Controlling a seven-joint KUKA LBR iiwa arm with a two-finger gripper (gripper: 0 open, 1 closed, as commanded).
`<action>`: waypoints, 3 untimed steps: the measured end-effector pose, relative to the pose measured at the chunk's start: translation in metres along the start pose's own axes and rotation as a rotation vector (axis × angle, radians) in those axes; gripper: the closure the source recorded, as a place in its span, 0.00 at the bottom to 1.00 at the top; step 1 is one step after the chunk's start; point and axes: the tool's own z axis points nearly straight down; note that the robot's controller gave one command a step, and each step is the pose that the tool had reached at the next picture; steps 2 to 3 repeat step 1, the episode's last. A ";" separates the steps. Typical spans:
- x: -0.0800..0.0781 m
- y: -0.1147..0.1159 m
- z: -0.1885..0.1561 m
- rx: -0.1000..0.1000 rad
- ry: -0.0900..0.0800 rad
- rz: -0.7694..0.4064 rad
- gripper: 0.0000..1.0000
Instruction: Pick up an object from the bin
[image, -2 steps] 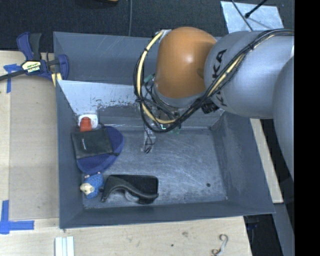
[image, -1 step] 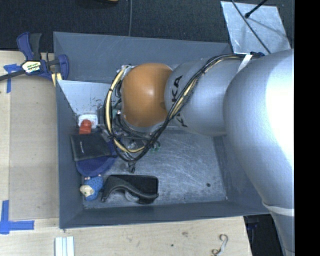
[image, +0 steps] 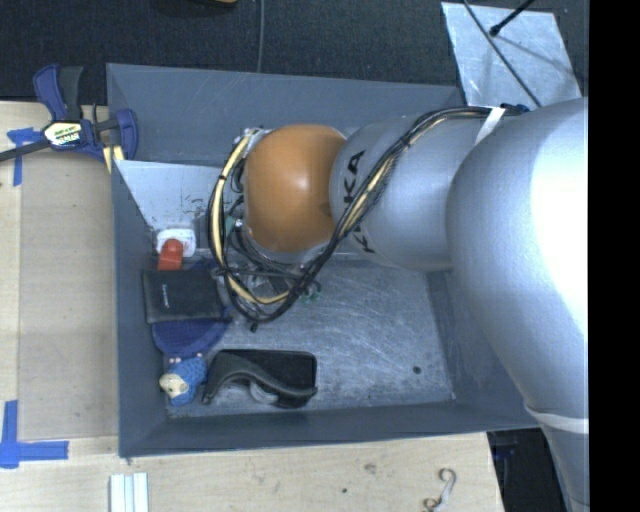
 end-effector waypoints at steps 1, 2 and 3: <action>0.003 0.014 -0.126 0.000 -0.003 0.028 1.00; 0.003 0.014 -0.126 0.000 -0.003 0.028 1.00; 0.003 0.014 -0.126 0.000 -0.003 0.028 1.00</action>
Offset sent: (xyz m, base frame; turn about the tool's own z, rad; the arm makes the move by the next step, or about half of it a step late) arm -0.0129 0.0104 0.1198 0.0273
